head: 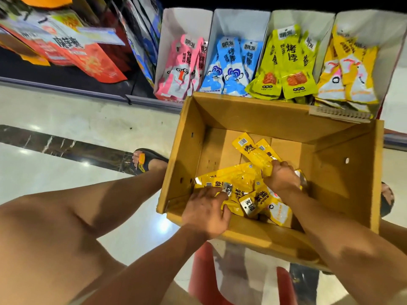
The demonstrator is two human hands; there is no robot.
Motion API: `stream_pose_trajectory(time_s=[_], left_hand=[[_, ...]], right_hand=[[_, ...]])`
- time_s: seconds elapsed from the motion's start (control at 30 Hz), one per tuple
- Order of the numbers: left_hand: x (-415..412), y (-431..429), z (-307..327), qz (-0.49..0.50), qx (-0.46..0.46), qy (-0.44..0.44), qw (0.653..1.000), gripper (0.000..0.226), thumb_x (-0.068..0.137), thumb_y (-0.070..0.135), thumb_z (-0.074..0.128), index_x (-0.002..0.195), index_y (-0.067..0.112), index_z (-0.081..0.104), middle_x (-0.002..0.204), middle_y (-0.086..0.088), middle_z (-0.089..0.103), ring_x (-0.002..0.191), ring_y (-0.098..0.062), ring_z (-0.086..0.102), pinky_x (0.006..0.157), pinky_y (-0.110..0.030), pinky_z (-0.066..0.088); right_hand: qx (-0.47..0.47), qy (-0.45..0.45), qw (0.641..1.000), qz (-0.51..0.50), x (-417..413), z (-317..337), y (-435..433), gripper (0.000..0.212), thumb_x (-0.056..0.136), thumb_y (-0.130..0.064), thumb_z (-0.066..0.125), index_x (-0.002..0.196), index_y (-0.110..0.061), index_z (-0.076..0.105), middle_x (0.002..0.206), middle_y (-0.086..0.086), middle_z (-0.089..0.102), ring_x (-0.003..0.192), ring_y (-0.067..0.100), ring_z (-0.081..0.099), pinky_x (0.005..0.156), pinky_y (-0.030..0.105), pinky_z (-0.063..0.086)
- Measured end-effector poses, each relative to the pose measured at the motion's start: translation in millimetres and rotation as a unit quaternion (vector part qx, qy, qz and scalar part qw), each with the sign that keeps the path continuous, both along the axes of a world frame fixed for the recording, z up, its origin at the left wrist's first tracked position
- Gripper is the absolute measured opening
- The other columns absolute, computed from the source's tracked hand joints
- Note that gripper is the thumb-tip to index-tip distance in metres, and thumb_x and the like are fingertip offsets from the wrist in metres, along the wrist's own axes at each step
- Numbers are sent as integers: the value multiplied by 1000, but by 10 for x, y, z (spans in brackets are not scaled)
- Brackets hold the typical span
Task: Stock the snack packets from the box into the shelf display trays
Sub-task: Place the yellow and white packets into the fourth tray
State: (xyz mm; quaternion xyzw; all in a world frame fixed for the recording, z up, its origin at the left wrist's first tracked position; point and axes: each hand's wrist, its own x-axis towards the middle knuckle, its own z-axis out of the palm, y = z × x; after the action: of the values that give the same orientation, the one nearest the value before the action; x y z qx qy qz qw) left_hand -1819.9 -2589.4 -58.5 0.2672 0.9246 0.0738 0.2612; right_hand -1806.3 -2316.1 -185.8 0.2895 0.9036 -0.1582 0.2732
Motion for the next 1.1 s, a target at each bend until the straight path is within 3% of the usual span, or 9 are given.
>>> stream_pose_trajectory(time_s=[0.13,0.3,0.5,0.57,0.7,0.83,0.93,1.03,1.1], left_hand=[[-12,13,46,-6,-6,-16,1000,46,93,48,39,130,34,62,143,13,55,138,-13,43,109,-37,41],[-34,13,72,-18,-28,-40,999,47,93,52,36,129,35,60,142,12,55,135,-15,44,105,-41,46],[-43,52,166,-9,-27,-69,997,41,97,50,42,130,34,60,143,8,57,134,-19,47,102,-39,44],[-45,56,175,2,-28,-90,996,44,96,55,42,132,37,59,142,6,58,132,-22,51,101,-39,45],[-144,82,97,128,38,-181,974,46,90,66,41,120,42,65,126,6,68,116,-23,64,94,-35,52],[-294,187,82,300,248,-290,874,19,102,42,54,106,29,68,107,2,66,111,-20,62,91,-29,45],[-370,224,123,411,320,-396,756,28,101,46,59,119,26,61,117,3,64,117,-19,58,97,-33,45],[-437,248,55,456,355,-470,666,40,94,48,69,123,21,64,122,5,71,116,-17,64,107,-42,48],[-466,277,4,484,378,-480,627,34,93,35,75,119,16,65,112,-1,78,102,-20,73,95,-40,55]], right_hand=[[-61,26,998,-5,39,248,16,55,86,-47,64,135,-24,53,120,16,62,107,35,62,83,40,55],[-110,66,991,44,124,524,6,37,100,-29,51,135,-23,61,111,17,71,94,34,69,80,37,56],[-152,83,984,-44,258,670,-131,34,106,-20,42,133,-13,61,121,15,68,104,33,66,84,34,51],[-231,114,952,-166,268,758,-220,36,106,-21,46,138,-7,56,120,11,62,100,24,63,83,31,51],[-414,123,817,-382,325,891,-344,28,104,-33,52,130,-25,58,145,-1,50,129,28,50,70,38,60],[-521,121,703,-468,346,1164,-432,19,104,-22,52,122,-25,57,124,13,69,112,42,66,103,56,48],[-570,98,683,-446,369,1329,-484,23,104,-21,52,127,-23,54,123,16,69,116,42,64,107,60,43],[-570,78,691,-438,393,1406,-531,24,102,-18,55,126,-21,59,121,14,71,106,33,70,91,51,56],[-572,61,699,-425,412,1392,-553,25,101,-16,56,126,-20,60,120,13,72,103,30,71,86,50,58]])
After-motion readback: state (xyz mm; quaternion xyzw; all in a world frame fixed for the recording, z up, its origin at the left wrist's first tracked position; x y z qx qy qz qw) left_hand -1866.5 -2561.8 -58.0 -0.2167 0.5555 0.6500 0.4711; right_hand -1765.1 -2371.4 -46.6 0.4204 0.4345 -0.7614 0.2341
